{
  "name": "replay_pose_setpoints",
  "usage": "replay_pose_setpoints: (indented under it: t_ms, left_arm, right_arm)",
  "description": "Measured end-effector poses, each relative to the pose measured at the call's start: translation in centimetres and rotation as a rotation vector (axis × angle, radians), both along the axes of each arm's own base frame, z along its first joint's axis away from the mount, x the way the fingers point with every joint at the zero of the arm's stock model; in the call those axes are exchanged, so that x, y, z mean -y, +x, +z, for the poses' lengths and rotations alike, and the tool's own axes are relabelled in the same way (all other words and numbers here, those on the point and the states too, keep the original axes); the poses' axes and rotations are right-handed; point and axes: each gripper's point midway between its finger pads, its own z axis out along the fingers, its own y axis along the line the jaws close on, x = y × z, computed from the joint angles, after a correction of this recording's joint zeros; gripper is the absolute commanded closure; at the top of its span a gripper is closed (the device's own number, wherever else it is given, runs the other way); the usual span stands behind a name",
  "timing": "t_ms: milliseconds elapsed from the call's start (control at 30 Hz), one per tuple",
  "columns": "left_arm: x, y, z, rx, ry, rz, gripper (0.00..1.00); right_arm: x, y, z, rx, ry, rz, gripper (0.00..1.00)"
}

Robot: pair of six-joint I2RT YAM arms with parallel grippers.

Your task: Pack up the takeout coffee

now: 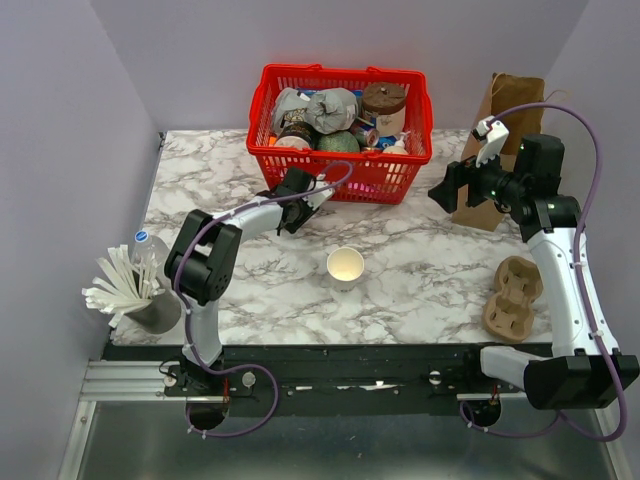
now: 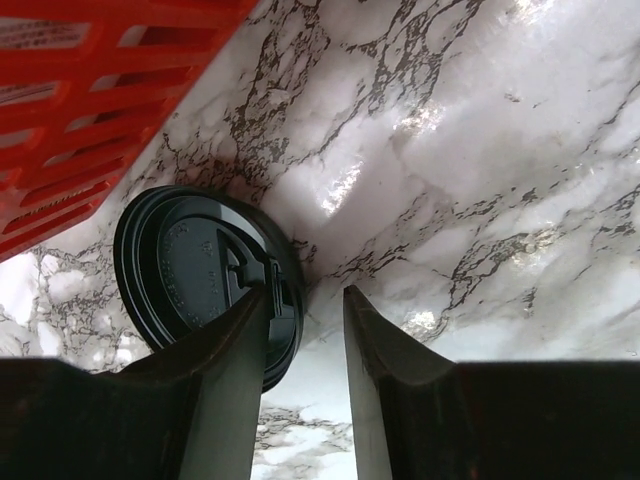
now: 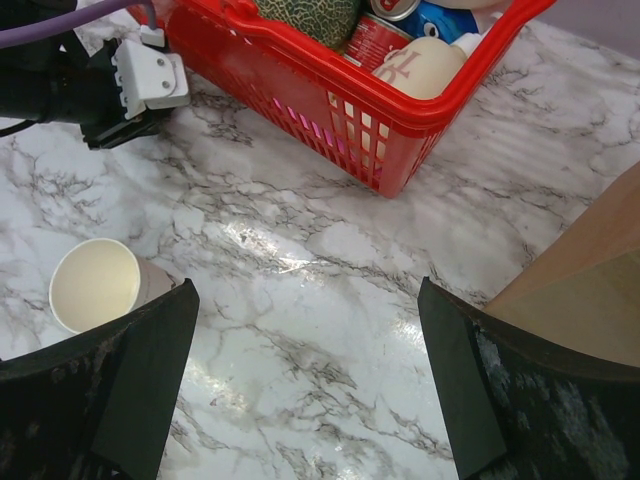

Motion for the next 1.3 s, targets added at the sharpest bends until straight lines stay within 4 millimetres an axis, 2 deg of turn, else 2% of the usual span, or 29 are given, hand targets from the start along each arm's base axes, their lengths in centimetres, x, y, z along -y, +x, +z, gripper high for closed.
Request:
replay_pose_setpoints:
  t_ms: [167,400,667,800,867,967,1167,1300]
  left_arm:
    - [-0.4,0.4,0.0,0.004,0.003,0.013,0.65]
    - [-0.8,0.5,-0.3,0.001,0.016,0.025,0.85]
    - [-1.1,-0.1,-0.3,-0.021,0.021,0.027,0.93]
    - [-1.2,-1.8,0.7,-0.057,-0.003,0.019,0.94]
    - [-0.9,-3.2,1.8,-0.079,-0.045,0.004,0.93]
    - [0.2,-5.7,5.4,-0.093,-0.171,-0.047,0.93]
    - [4.6,-11.8,13.6,-0.123,-0.533,-0.259,0.98]
    - [7.3,-14.4,17.1,-0.186,-0.747,-0.333,0.99]
  right_arm:
    - [0.0,0.0,0.0,0.0,0.0,0.0,0.0]
    - [0.0,0.0,0.0,0.0,0.001,0.001,0.0]
    - [0.0,-0.1,-0.1,-0.002,0.001,0.001,0.0]
    - [-0.1,-0.2,-0.4,-0.008,0.003,0.004,0.0]
    - [-0.1,-0.3,-0.5,-0.01,0.004,0.007,0.0]
    - [-0.3,-0.6,-0.7,-0.015,0.01,0.018,0.0]
    - [-1.9,-1.8,-1.1,-0.038,0.065,0.111,0.0]
    - [-3.1,-2.8,-1.4,-0.06,0.11,0.194,0.0]
